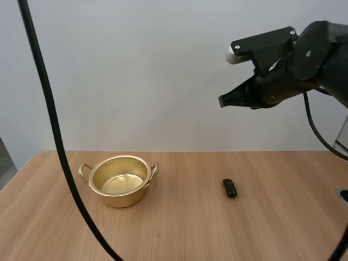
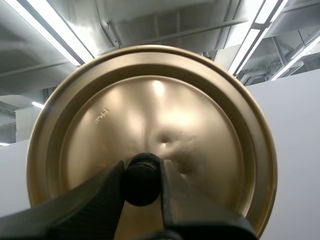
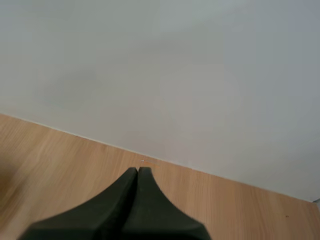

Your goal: Open the pot, put the car inside, and close it

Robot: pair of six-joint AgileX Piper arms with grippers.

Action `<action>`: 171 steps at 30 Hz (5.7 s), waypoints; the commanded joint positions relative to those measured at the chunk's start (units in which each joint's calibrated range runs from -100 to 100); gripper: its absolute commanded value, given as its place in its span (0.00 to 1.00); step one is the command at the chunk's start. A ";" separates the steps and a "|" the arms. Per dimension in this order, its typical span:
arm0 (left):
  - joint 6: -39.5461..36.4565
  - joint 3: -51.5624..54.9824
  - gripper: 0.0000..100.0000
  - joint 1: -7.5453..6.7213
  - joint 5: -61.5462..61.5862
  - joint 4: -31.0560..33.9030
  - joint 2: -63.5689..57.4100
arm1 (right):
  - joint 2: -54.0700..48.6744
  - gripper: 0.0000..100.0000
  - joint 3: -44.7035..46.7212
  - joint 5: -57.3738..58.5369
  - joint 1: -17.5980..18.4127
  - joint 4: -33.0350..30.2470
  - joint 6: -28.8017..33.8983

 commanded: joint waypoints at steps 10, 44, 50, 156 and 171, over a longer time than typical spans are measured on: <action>0.17 0.01 0.00 -0.03 -0.44 0.03 0.33 | 25.69 0.00 0.00 2.77 -0.03 -2.86 -0.04; 0.93 0.01 0.00 -0.03 -0.01 0.27 2.63 | 33.93 0.50 0.00 9.51 -0.03 -3.04 -3.06; 0.93 0.01 0.00 -0.03 -0.01 0.27 2.63 | 33.93 0.64 0.00 10.20 -0.03 -3.04 -3.06; 0.93 0.01 0.00 -0.03 0.68 0.27 2.64 | 47.24 0.71 4.76 -4.34 -0.03 0.01 -6.84; 0.93 0.01 0.00 -0.03 0.68 0.27 2.64 | 48.28 0.26 6.87 -5.74 -0.03 -0.10 -7.93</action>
